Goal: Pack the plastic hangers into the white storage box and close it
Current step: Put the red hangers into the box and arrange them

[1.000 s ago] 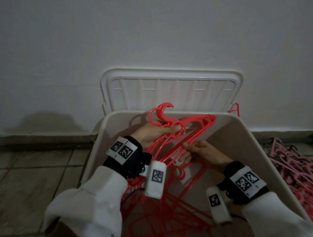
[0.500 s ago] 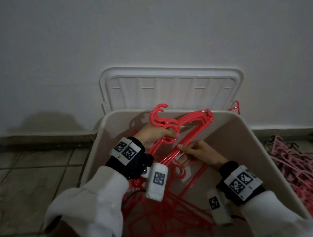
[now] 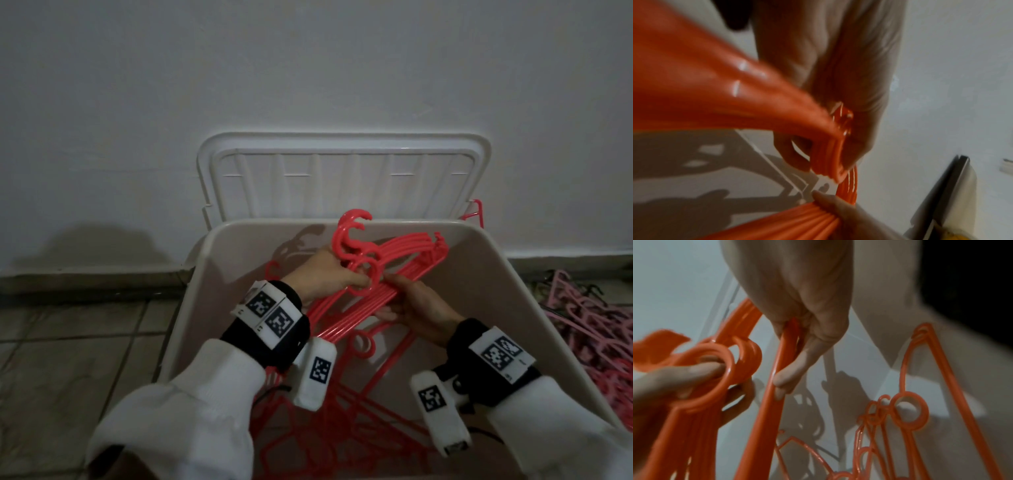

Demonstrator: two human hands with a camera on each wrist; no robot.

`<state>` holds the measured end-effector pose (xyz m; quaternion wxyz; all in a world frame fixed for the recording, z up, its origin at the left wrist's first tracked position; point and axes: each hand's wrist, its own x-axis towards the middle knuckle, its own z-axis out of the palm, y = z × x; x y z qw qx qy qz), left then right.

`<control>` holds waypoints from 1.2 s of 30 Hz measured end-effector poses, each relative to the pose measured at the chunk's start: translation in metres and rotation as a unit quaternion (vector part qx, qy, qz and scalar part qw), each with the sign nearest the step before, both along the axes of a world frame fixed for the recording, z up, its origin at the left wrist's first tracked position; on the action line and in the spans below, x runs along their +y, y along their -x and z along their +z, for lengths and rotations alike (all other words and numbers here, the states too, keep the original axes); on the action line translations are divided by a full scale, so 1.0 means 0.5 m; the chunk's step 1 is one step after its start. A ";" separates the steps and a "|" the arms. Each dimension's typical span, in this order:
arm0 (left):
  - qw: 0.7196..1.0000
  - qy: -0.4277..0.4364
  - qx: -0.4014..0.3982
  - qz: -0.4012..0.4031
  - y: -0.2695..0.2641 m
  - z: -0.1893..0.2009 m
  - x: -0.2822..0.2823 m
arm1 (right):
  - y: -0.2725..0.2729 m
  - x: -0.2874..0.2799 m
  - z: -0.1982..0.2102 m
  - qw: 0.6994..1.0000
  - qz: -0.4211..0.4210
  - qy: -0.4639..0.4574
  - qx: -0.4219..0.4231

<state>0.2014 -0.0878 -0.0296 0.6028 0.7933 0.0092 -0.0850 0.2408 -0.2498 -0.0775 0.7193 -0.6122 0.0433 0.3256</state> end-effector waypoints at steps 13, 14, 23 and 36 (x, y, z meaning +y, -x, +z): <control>0.997 -0.059 -0.040 0.021 -0.010 -0.021 0.009 | -0.002 -0.004 -0.003 0.999 0.026 -0.006 0.042; 0.997 -0.059 -0.044 0.029 -0.012 -0.021 0.011 | -0.002 -0.004 -0.002 0.999 0.037 0.001 0.031; 0.993 -0.024 -0.054 0.101 -0.023 -0.015 0.041 | -0.018 -0.009 -0.038 0.913 0.267 0.291 -0.103; 0.996 -0.036 -0.028 0.081 -0.037 -0.035 0.068 | -0.063 0.068 -0.156 0.591 0.472 0.612 -0.234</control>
